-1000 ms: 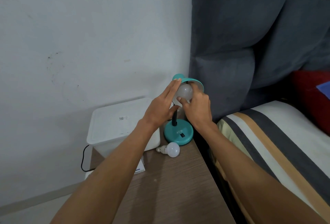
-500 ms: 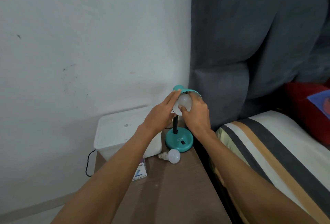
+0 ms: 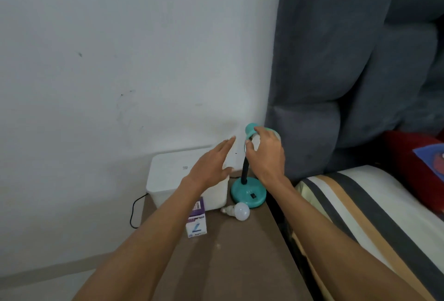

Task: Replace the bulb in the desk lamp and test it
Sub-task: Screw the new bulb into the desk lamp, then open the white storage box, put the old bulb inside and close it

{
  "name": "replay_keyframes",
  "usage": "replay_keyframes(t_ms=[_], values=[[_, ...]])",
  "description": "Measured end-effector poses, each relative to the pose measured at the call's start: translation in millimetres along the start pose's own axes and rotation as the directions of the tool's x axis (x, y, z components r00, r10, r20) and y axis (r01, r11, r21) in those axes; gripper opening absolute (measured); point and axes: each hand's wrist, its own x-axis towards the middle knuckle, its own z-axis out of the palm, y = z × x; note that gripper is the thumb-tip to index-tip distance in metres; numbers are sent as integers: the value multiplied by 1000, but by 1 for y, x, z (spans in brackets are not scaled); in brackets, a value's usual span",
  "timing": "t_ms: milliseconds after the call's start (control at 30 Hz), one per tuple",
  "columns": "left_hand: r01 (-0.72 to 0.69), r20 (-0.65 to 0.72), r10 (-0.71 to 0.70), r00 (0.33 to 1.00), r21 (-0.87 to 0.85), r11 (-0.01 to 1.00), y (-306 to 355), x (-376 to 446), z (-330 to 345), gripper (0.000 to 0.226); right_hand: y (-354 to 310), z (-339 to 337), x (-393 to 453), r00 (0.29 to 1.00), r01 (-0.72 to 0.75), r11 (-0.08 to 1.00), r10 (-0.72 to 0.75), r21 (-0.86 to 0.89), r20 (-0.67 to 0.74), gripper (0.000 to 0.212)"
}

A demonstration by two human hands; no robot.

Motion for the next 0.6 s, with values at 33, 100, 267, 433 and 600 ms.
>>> replay_keyframes(t_ms=[33,100,267,433,600], values=[[18,-2,-18,1000,-1,1000,-5,-7,-3,93,-4,2,-2,1000,10,1000,-10,9,9,44],[57,-11,-57,998,-7,998,-16,-22,-8,91,-11,8,-8,999,18,999,-19,31,30,44],[200,-75,-203,976,-38,979,-45,-61,-16,80,-23,30,-24,992,26,998,-34,63,123,44],[420,-183,-443,878,-150,895,-84,-95,-18,78,-16,66,-32,952,-108,992,86,59,293,53],[575,-175,-624,762,-262,775,-128,-111,-14,89,1,101,-32,878,-197,980,165,25,449,70]])
